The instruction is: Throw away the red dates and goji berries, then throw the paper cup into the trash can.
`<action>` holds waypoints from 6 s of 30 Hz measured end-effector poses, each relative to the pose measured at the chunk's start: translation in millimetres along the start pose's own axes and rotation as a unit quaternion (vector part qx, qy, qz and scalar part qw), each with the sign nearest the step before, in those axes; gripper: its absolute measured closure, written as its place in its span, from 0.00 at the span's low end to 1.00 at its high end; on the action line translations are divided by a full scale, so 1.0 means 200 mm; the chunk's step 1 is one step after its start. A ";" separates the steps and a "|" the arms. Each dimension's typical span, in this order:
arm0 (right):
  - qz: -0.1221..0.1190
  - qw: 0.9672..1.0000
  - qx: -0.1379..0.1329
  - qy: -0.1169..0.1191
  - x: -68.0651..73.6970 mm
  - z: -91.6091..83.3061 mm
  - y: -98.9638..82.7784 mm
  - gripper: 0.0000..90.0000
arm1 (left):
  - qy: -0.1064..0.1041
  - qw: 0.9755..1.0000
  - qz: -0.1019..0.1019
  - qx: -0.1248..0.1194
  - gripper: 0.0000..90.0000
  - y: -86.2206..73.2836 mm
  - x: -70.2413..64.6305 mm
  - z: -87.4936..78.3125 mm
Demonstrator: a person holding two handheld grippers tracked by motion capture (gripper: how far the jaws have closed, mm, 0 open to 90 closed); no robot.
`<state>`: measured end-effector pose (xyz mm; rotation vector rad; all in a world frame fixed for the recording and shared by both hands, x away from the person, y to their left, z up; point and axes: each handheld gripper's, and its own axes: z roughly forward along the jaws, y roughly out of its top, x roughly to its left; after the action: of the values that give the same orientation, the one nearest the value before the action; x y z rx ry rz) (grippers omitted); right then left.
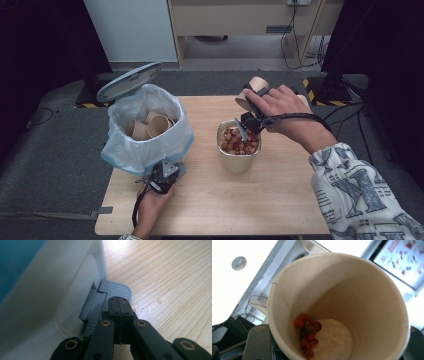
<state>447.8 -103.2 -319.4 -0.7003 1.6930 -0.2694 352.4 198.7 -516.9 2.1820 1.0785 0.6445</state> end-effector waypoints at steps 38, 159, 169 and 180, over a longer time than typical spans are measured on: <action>0.238 0.968 -0.056 0.062 0.19 0.04 -0.16 0.36 | -0.002 1.000 -0.002 -0.002 1.00 0.00 0.00 0.00; 0.690 0.634 -0.246 0.247 0.40 0.07 -0.55 0.34 | 0.000 1.000 0.006 -0.001 1.00 0.00 0.00 0.00; 0.703 0.617 -0.247 0.254 0.33 0.08 -0.53 0.34 | 0.001 1.000 0.006 -0.001 1.00 0.00 0.00 0.00; 0.710 0.605 -0.248 0.261 0.25 0.09 -0.50 0.34 | 0.002 1.000 0.005 -0.002 1.00 0.00 0.00 0.00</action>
<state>490.0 -207.2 -311.0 0.6132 2.3789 1.2975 352.3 198.0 -517.3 2.1850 1.0666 0.6549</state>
